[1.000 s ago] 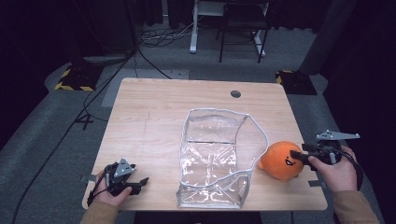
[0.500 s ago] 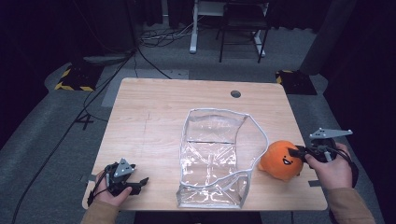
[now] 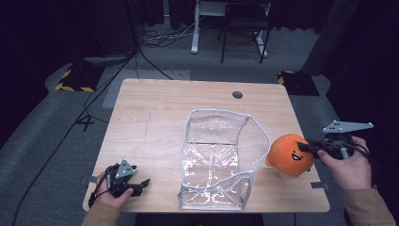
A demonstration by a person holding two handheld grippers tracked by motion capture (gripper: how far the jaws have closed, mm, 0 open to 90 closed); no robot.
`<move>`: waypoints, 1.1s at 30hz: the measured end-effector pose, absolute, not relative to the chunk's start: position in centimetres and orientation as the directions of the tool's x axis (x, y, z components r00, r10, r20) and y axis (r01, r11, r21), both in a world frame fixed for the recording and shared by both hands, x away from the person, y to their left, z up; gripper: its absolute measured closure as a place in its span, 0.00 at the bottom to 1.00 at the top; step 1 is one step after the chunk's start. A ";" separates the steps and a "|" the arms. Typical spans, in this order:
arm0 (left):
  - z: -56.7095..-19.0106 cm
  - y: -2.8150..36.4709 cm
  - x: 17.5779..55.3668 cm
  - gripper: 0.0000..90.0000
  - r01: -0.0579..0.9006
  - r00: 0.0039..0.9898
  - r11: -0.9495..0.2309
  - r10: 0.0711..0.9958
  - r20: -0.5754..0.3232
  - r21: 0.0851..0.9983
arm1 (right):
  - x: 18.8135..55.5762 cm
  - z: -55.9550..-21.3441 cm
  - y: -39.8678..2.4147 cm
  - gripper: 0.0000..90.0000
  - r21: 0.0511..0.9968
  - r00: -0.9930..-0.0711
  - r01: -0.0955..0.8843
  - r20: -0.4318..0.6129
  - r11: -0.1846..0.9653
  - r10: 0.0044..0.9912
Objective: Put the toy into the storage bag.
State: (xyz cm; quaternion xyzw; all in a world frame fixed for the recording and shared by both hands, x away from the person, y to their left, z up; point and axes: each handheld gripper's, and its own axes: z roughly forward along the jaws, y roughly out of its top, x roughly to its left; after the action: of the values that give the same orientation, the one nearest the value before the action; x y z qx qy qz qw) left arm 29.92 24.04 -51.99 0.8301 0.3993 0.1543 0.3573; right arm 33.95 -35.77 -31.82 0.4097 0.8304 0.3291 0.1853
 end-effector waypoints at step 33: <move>-52.0 24.0 30.1 0.27 0.552 0.633 -0.426 0.773 -0.028 0.716 | 32.1 -20.8 -35.0 0.83 0.765 -0.618 0.434 -0.131 0.476 0.775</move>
State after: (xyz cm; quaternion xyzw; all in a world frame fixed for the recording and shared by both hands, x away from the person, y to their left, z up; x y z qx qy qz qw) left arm 30.06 23.97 -51.99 0.8301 0.3993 0.1547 0.3571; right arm 32.08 -35.02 -20.81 0.3663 0.8252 0.3578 0.2385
